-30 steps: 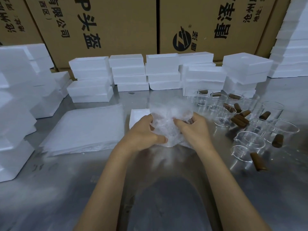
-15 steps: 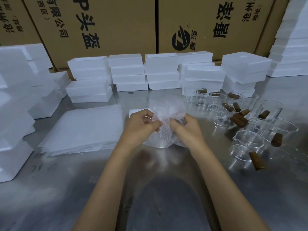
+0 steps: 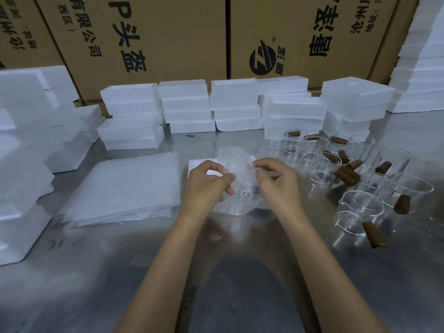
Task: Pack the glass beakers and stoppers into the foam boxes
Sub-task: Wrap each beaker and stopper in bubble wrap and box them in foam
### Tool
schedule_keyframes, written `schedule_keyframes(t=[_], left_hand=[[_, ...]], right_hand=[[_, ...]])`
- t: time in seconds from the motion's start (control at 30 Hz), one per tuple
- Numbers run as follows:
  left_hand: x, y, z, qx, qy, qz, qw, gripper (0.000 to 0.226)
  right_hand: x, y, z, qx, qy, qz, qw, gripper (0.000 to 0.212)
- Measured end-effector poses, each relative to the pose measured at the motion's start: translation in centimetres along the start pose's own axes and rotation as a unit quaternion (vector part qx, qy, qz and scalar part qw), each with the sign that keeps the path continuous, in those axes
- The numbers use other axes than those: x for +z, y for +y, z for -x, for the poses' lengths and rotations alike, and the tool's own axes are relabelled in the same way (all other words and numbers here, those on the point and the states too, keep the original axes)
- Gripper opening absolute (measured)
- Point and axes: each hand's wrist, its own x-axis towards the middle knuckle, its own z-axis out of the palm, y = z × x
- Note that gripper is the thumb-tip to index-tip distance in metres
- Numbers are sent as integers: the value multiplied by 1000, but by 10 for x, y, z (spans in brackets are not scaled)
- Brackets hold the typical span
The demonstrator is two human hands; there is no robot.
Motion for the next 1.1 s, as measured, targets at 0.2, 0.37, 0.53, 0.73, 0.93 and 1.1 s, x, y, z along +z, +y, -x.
schedule_keyframes(t=[0.2, 0.37, 0.53, 0.73, 0.93, 1.1], left_hand=[[-4, 0, 1, 67, 32, -14, 997, 14], [-5, 4, 4, 128, 3, -35, 991, 28], [-2, -5, 8, 212, -63, -238, 946, 27], [-4, -9, 5, 188, -96, -331, 920, 42], [-6, -5, 2, 200, 6, -181, 963, 32], [2, -24, -7, 218, -73, -264, 937, 29]], right_hand=[[3, 3, 7, -28, -108, 126, 986, 31], [3, 10, 6, -69, -133, 230, 962, 24], [6, 9, 6, -25, -107, 158, 981, 25], [5, -1, 5, -57, -44, 40, 997, 31], [3, 16, 5, -64, -169, 240, 954, 35], [3, 11, 8, -32, -177, 194, 964, 37]])
